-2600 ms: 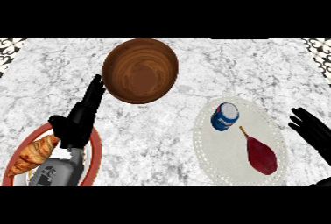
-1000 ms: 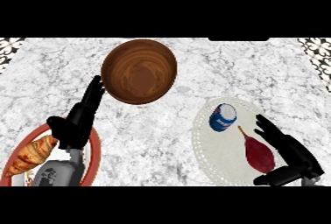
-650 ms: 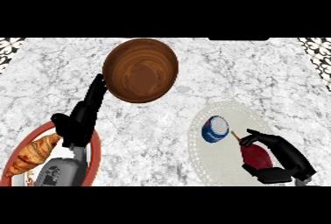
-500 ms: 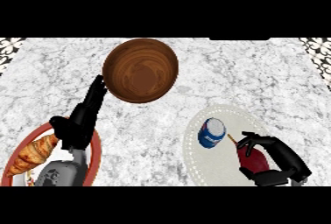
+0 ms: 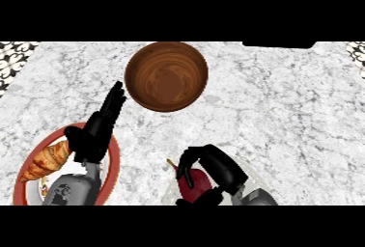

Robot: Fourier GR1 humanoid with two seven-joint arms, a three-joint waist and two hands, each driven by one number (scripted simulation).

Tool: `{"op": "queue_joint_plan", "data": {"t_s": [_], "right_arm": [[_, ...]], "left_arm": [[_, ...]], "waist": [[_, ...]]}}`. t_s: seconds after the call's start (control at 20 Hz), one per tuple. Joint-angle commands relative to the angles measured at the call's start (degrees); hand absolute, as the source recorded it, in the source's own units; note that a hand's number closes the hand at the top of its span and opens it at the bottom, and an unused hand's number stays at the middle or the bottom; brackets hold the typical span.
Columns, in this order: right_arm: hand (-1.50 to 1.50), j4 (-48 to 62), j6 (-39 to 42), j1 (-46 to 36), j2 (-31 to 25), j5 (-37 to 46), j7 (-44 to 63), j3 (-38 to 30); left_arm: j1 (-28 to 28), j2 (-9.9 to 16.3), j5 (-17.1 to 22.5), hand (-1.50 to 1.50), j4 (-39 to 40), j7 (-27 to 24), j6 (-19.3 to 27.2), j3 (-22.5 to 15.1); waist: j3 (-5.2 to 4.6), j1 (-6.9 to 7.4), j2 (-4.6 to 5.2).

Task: Pick the pear from the placemat and place it in the bowl

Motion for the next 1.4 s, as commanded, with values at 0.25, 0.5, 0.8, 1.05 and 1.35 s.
{"op": "queue_joint_plan", "data": {"t_s": [0.25,0.5,0.8,1.05,1.35], "right_arm": [[1.5,-4.4,-30.7,-14.4,1.7,-5.3,7.2,25.7],[1.5,-9.9,-41.2,-26.4,1.8,1.5,18.6,30.2],[1.5,-10.5,-43.2,-46.1,1.8,4.5,40.3,25.6],[1.5,-6.0,-41.8,-61.5,1.8,1.3,52.1,20.8],[1.5,4.4,-46.4,-71.3,1.8,-2.6,52.5,17.6]], "left_arm": [[-1.5,-0.9,-0.5,0.0,1.8,-0.4,0.3,-0.3],[1.1,0.9,0.6,0.0,0.6,-1.0,-0.5,1.8],[0.2,0.4,-0.7,0.0,2.0,-1.1,0.6,1.7],[1.2,0.0,-0.2,0.0,-0.4,0.0,0.0,0.9],[1.1,0.7,0.2,0.0,2.4,-3.4,-1.1,2.5]], "waist": [[0.18,-0.1,0.1],[0.08,-1.31,-0.36],[0.01,-1.65,-0.58],[0.06,-1.4,-0.43],[0.06,-1.58,0.01]]}}
